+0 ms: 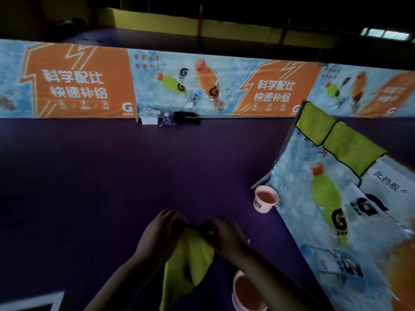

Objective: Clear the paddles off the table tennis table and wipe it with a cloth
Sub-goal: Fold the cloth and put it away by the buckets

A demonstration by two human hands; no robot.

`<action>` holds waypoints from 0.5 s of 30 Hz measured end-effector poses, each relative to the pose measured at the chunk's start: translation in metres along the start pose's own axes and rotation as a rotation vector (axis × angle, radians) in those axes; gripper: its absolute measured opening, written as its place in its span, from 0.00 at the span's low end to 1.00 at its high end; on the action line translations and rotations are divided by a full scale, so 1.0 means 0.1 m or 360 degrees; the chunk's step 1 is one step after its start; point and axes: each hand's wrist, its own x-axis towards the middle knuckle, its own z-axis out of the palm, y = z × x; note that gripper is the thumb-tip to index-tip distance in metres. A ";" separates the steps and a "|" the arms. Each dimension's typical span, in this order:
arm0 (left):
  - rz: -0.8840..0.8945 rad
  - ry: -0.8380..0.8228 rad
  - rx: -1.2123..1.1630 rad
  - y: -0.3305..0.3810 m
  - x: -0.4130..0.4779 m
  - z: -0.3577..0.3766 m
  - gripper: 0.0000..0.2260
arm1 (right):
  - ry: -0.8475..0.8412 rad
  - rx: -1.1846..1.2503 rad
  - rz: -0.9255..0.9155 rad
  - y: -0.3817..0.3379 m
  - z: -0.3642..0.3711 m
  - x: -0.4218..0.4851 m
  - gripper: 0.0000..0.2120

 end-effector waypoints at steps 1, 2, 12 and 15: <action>-0.0004 -0.0070 0.0028 -0.06 0.20 -0.12 0.07 | 0.0055 -0.0009 0.0037 -0.02 -0.05 0.18 0.07; 0.0060 -0.0084 0.0072 -0.14 0.44 -0.21 0.07 | 0.0100 -0.0011 0.0100 -0.05 -0.08 0.38 0.09; 0.0471 -0.0353 0.0247 -0.32 2.17 -0.25 0.09 | 0.0588 -0.0265 0.0512 0.23 -0.50 1.41 0.17; 0.0562 -0.0418 0.0279 -0.23 2.56 -0.04 0.10 | 0.0759 -0.0252 0.0676 0.47 -0.76 1.54 0.08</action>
